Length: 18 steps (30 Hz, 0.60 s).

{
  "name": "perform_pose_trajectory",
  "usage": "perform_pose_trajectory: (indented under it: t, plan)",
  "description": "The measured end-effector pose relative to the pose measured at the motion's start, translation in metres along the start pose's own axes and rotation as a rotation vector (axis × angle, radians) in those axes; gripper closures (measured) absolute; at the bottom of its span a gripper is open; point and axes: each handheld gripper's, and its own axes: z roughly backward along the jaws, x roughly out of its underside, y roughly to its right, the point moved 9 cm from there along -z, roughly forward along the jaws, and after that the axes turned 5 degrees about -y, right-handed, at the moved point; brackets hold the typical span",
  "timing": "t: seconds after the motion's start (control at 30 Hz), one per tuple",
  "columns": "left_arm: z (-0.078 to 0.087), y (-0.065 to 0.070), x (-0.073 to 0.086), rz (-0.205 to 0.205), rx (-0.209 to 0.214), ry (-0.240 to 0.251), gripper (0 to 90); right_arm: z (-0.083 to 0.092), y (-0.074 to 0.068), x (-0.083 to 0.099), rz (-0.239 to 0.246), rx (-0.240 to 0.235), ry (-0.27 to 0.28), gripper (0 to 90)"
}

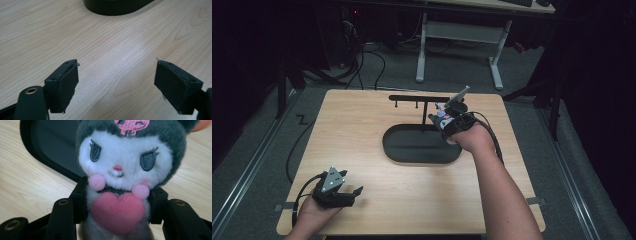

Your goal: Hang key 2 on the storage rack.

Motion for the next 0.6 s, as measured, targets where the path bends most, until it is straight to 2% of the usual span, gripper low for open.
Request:
perform_pose_trajectory:
  t: [0.07, 0.2, 0.27, 0.37, 0.4, 0.5, 0.6]
  plan:
    - [0.0, -0.001, 0.001, 0.002, -0.001, -0.003, 20.1, -0.011, -0.002, -0.002, -0.01, -0.02, -0.006, 47.2]
    - [0.0, -0.002, 0.003, 0.005, -0.007, -0.003, 20.2, -0.027, -0.003, -0.011, -0.022, -0.032, 0.018, 43.0]
    - [0.001, -0.002, 0.003, 0.004, -0.003, -0.014, 20.2, -0.032, -0.004, -0.014, -0.033, -0.04, 0.041, 37.7]
    - [0.001, -0.002, 0.003, 0.009, -0.005, -0.005, 20.2, -0.037, -0.004, -0.015, -0.048, -0.046, 0.047, 28.4]
    - [0.001, -0.002, 0.003, 0.007, -0.006, -0.005, 20.2, -0.037, -0.005, -0.014, -0.054, -0.046, 0.05, 26.1]
    - [0.001, 0.0, 0.003, 0.004, -0.002, -0.01, 20.2, -0.033, 0.0, -0.007, -0.067, -0.004, 0.093, 21.6]
    - [0.0, 0.003, 0.003, -0.004, -0.001, -0.011, 20.2, -0.028, 0.003, 0.007, -0.063, -0.002, 0.124, 23.1]
